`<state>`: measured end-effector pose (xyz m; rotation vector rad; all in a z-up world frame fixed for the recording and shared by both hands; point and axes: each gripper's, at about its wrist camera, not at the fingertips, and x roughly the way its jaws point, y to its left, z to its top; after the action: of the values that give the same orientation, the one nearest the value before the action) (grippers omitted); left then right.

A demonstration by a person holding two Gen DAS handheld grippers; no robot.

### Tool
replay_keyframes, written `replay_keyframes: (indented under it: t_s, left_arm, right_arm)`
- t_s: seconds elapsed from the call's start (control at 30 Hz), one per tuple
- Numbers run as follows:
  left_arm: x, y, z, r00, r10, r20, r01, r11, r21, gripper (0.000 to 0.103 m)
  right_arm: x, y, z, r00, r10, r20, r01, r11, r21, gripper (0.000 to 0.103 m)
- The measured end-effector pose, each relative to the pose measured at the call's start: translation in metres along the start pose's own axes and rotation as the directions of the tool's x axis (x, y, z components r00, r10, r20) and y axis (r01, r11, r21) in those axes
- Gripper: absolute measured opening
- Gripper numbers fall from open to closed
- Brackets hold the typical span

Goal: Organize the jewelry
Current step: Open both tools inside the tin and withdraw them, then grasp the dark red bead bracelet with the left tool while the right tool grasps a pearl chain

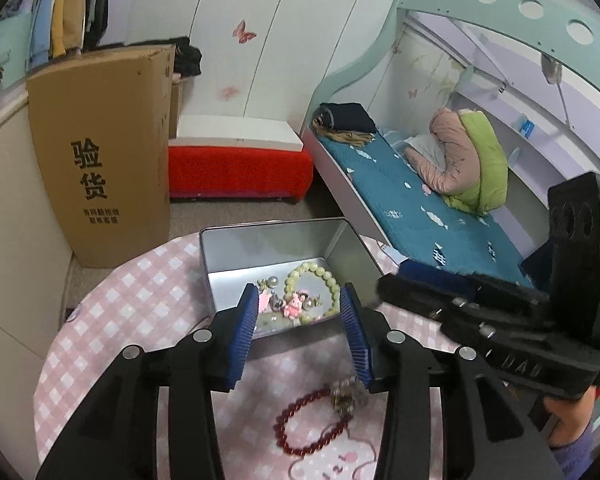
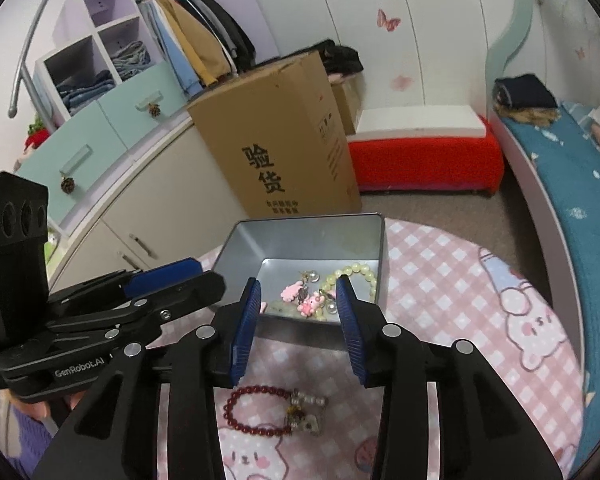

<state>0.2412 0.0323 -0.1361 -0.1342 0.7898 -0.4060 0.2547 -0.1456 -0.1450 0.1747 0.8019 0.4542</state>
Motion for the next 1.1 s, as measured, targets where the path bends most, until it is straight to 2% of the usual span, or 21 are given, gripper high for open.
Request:
replay_keyframes:
  t_s: [0.2, 0.33, 0.47, 0.57, 0.7, 0.87, 0.93, 1.03, 1.1]
  left_arm:
    - [-0.017, -0.006, -0.029, 0.999, 0.047, 0.002, -0.047, 0.998, 0.031, 0.040]
    - [-0.010, -0.008, -0.054, 0.996, 0.079, -0.050, -0.076, 0.995, 0.058, 0.040]
    - [0.006, -0.005, -0.072, 0.990, 0.086, -0.113, -0.081, 0.996, 0.044, 0.040]
    - [0.019, -0.005, -0.081, 0.982, 0.124, -0.142, -0.117, 0.992, 0.053, 0.040]
    - [0.030, -0.006, -0.090, 0.971, 0.158, -0.178, -0.148, 0.987, 0.063, 0.040]
    - [0.033, -0.009, -0.098, 0.968, 0.172, -0.183, -0.156, 0.983, 0.095, 0.039]
    - [0.034, -0.009, -0.097, 0.965, 0.190, -0.182, -0.172, 0.979, 0.112, 0.035]
    - [0.037, -0.010, -0.096, 0.952, 0.252, -0.171, -0.227, 0.962, 0.155, 0.016]
    - [0.037, -0.008, -0.095, 0.950, 0.259, -0.173, -0.232, 0.959, 0.165, 0.011]
  right_arm:
    - [-0.021, 0.001, -0.023, 0.999, -0.046, 0.007, 0.047, 0.999, -0.022, 0.039]
    - [-0.017, -0.004, -0.047, 0.997, -0.071, -0.036, 0.070, 0.997, -0.024, 0.039]
    - [-0.008, -0.011, -0.070, 0.994, -0.073, -0.080, 0.073, 0.997, -0.002, 0.039]
    - [-0.002, -0.014, -0.082, 0.991, -0.081, -0.104, 0.082, 0.997, 0.002, 0.039]
    - [0.005, -0.012, -0.088, 0.988, -0.098, -0.121, 0.097, 0.995, -0.013, 0.039]
    - [0.017, -0.009, -0.088, 0.984, -0.112, -0.138, 0.107, 0.993, -0.040, 0.039]
    - [0.021, -0.008, -0.086, 0.983, -0.117, -0.144, 0.111, 0.993, -0.049, 0.039]
    - [0.028, -0.005, -0.085, 0.981, -0.122, -0.152, 0.113, 0.991, -0.068, 0.039]
    - [0.034, -0.003, -0.083, 0.979, -0.130, -0.158, 0.117, 0.989, -0.085, 0.039]
